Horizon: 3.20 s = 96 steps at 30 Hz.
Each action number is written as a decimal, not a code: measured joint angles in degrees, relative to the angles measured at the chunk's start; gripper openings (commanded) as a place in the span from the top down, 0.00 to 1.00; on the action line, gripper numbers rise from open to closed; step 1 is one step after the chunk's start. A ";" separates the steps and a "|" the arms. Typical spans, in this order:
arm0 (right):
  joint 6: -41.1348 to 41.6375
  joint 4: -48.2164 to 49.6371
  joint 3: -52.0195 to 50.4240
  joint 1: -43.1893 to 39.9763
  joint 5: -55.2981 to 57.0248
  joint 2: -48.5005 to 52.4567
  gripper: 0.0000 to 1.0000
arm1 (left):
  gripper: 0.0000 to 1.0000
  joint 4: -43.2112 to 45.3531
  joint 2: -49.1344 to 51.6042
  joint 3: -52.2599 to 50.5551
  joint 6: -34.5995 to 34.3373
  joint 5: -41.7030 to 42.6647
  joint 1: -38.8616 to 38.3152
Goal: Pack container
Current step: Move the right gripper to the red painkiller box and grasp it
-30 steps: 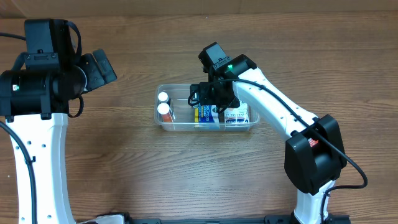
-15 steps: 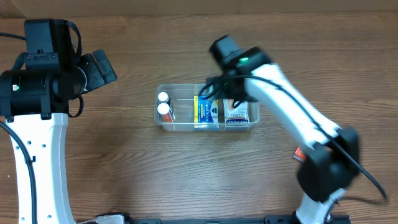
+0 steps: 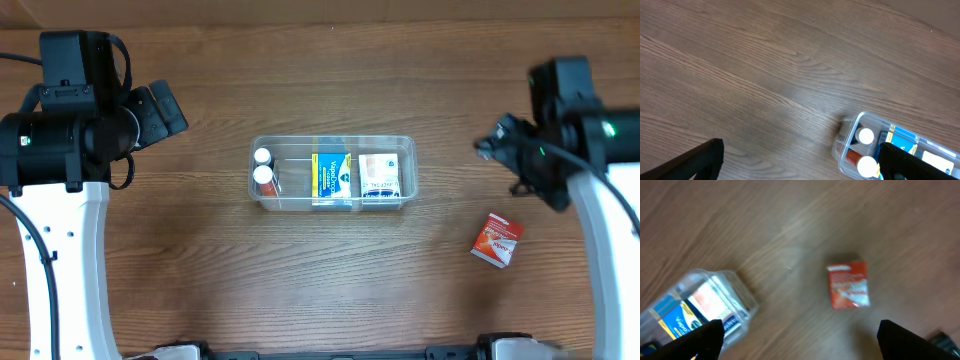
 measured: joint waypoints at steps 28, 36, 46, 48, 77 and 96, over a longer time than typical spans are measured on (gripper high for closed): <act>-11.21 31.02 -36.79 -11.96 -8.35 14.62 0.00 | 0.00 -0.04 0.00 0.00 0.00 0.00 0.00; -11.26 31.06 -36.37 -11.91 -8.35 15.89 0.00 | 0.00 -0.04 0.00 0.00 0.00 0.00 0.00; -12.83 29.55 -36.09 -11.91 -8.39 12.50 0.00 | 0.00 -0.04 0.00 0.00 0.04 0.00 0.00; -13.05 28.55 -36.09 -11.93 -8.39 8.55 0.00 | 0.00 -0.02 0.00 0.00 0.09 0.00 0.00; -14.40 40.76 -47.21 -11.96 -6.16 4.96 0.05 | 0.00 -0.02 0.00 0.00 1.05 0.00 0.00; -14.47 46.91 -51.01 -11.98 -4.70 4.94 0.27 | 0.00 -0.07 0.00 0.00 1.05 0.00 -0.02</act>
